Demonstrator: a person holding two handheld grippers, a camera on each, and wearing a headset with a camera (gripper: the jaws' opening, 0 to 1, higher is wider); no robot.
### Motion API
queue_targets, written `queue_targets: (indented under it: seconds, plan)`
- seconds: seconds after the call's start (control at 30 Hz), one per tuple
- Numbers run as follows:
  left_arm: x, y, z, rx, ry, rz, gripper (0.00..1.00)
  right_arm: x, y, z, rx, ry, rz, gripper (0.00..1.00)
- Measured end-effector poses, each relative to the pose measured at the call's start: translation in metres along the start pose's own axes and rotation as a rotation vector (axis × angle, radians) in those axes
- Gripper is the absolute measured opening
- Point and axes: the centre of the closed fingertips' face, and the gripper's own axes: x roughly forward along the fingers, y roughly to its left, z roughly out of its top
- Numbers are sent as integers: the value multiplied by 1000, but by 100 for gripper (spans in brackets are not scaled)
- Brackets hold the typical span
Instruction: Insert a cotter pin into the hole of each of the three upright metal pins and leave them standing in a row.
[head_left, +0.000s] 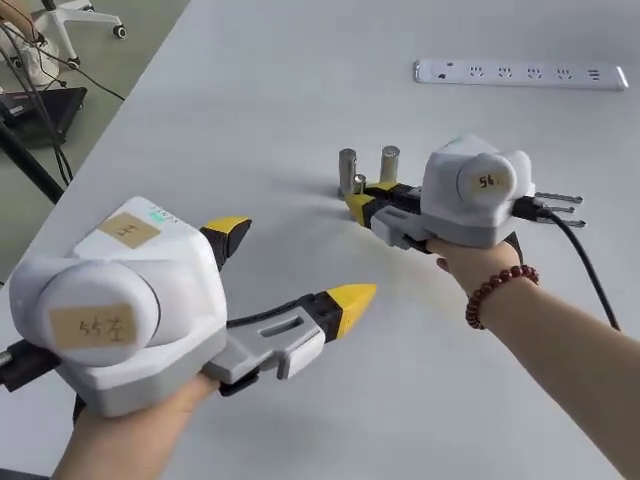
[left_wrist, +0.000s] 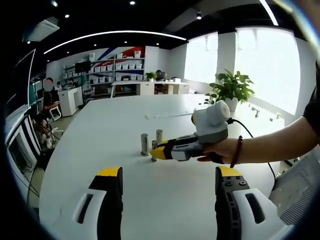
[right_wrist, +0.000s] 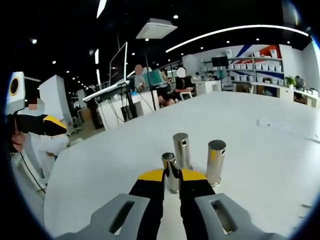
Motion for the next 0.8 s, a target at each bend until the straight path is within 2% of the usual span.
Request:
queue_targets:
  seconds: [0.37,0.53,0.8]
  plan:
    - [-4,1,-1,-9,4,7,75,-9,6,0,-41,31,-19,4]
    - [-7,-1,0,-8,-3,5,76,-17,5,-4,-79,54,-44,4]
    - [-11,-6,1,-2,-12,0,76,-36,-9,-9,-105,63,-146,4]
